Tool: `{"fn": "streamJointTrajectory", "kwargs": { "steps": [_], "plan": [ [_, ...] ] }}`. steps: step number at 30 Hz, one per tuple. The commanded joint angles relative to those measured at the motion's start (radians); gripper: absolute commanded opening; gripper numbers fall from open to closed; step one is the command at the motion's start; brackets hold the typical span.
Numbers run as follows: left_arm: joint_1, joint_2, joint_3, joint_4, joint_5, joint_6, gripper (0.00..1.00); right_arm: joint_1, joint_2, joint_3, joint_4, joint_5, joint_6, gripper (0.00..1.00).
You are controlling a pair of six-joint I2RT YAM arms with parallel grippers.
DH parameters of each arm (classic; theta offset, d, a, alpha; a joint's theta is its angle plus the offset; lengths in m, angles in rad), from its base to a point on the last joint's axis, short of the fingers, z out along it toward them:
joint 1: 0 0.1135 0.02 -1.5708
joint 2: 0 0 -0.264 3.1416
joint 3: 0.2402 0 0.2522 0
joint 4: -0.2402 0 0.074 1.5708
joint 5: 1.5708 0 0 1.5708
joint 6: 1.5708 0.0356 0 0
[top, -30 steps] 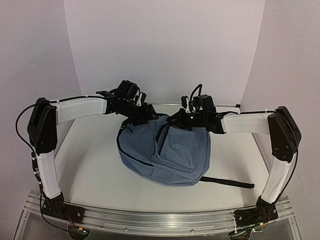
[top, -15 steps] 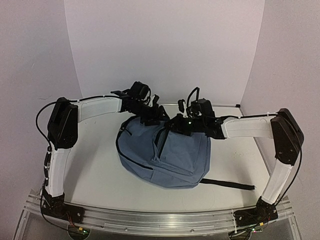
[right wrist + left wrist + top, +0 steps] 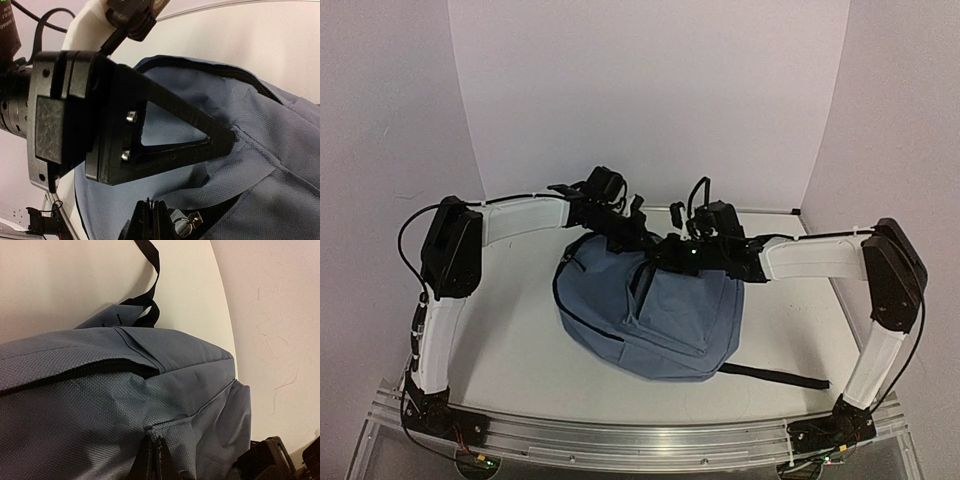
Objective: Pack the student bag
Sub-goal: Zip the student bag at the center of the board.
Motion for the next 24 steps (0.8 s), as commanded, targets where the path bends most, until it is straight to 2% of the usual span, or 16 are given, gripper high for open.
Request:
{"fn": "streamJointTrajectory", "kwargs": {
  "steps": [1,9,17,24],
  "plan": [
    [0.019,0.003,-0.007,0.098,-0.013,-0.046,0.0,0.087,-0.068,0.014,-0.013,-0.036,-0.02,0.0],
    [0.069,-0.039,-0.07,0.173,-0.024,-0.078,0.0,0.19,-0.084,0.02,-0.097,0.032,-0.032,0.0],
    [0.109,-0.021,-0.04,0.192,-0.036,-0.086,0.0,0.27,-0.09,0.013,-0.167,0.074,-0.024,0.0],
    [0.145,-0.01,-0.034,0.219,-0.039,-0.101,0.0,0.318,-0.095,-0.024,-0.171,0.049,0.011,0.0]
  ]
}}
